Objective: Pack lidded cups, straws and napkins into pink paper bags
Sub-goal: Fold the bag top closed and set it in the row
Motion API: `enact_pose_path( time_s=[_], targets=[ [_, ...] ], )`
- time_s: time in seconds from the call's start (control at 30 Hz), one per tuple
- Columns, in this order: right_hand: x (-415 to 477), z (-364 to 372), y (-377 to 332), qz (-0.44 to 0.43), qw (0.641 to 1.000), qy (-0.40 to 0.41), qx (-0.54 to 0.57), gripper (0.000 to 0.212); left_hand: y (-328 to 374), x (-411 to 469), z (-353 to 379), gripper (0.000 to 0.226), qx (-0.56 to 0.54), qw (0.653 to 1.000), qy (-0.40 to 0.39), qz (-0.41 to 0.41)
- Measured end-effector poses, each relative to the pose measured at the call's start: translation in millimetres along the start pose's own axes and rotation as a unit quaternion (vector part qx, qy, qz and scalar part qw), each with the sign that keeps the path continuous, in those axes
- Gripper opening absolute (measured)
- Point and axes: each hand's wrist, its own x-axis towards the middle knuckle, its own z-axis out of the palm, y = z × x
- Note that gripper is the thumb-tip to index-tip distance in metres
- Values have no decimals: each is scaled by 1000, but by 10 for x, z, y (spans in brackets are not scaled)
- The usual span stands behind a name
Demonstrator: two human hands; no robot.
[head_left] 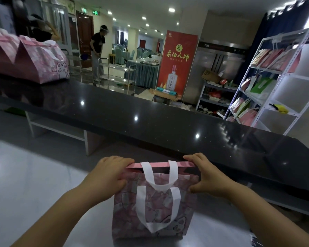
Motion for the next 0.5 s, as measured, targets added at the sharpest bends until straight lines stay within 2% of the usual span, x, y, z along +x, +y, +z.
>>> enact_pose_path(
  time_s=[0.13, 0.33, 0.4, 0.5],
  targets=[
    [33, 101, 27, -1, 997, 55, 52, 71, 5, 30, 38, 47, -64, 998, 6, -6],
    [66, 278, 95, -15, 985, 100, 137, 66, -34, 100, 82, 30, -113, 994, 7, -1],
    [81, 302, 102, -24, 985, 117, 125, 64, -57, 111, 93, 27, -116, 993, 17, 0],
    [91, 319, 107, -49, 985, 139, 84, 64, -98, 114, 101, 27, -62, 997, 31, 39]
  ],
)
